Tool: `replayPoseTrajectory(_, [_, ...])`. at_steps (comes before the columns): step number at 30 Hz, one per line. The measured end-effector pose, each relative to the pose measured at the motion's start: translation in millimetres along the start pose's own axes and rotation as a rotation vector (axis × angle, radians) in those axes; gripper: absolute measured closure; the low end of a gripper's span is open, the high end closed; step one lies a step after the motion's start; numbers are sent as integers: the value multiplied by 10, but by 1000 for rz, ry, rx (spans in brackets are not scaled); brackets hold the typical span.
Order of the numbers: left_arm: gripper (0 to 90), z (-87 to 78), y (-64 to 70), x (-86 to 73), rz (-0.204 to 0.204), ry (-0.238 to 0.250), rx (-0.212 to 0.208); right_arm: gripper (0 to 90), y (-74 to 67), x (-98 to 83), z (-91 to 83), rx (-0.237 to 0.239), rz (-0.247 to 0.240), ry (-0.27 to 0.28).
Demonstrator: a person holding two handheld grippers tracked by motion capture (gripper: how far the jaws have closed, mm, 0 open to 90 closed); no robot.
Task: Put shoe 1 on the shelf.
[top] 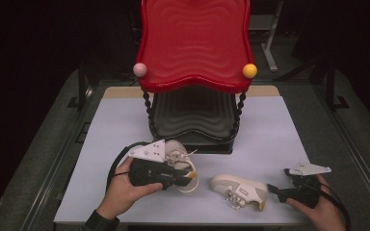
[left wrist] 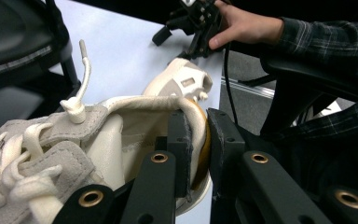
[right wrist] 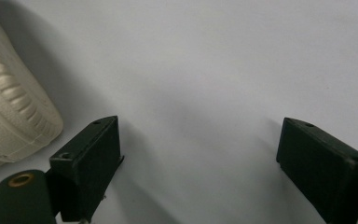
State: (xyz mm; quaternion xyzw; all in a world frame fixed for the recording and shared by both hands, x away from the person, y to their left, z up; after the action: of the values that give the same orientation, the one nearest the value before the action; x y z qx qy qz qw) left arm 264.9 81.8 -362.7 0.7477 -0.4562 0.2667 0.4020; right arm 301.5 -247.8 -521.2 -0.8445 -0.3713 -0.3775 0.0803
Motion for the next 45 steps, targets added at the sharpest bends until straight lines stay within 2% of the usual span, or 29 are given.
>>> replayPoseTrajectory(7, [799, 17, -68, 163, 30, 6, 13, 128, -1, -1, 0, 0, 0, 0])
replayPoseTrajectory(12, [799, 22, -187, 282, 47, 8, 32, 128, 0, 0, 1, 0, 1, -1])
replayPoseTrajectory(13, [799, 16, -247, 341, 57, 10, 44, 128, 0, 1, 1, 0, 1, -1])
replayPoseTrajectory(16, [799, 9, -309, 404, 64, 19, 56, 128, 0, 0, 1, 0, 0, 0])
replayPoseTrajectory(17, [799, 2, -375, 464, 70, 26, 61, 128, 0, 1, 1, -3, -3, 2])
replayPoseTrajectory(26, [800, 33, -638, 676, 112, 30, 92, 128, -4, 0, 0, -2, 1, 1])
replayPoseTrajectory(32, [801, 64, -850, 812, 146, 29, 157, 129, -4, 0, -1, -3, -3, 4])
replayPoseTrajectory(36, [802, 106, -964, 863, 160, 34, 192, 129, -4, 0, -1, -3, -3, 4])
replayPoseTrajectory(45, [802, 241, -1141, 831, 175, 32, 229, 128, -3, 2, -2, -1, 1, -1])
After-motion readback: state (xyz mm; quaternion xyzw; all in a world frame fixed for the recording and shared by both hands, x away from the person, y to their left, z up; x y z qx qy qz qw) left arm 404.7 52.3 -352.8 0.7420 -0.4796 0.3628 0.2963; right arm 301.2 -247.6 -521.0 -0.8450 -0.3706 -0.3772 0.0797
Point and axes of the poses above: each handheld gripper's, and its own axes: z roughly forward along the jaws, x roughly out of its top, y roughly to its right, the point moved 9 cm from there along z, roughly forward along the jaws, and after that the axes turned 13 degrees about -z, right-handed, at the moved point
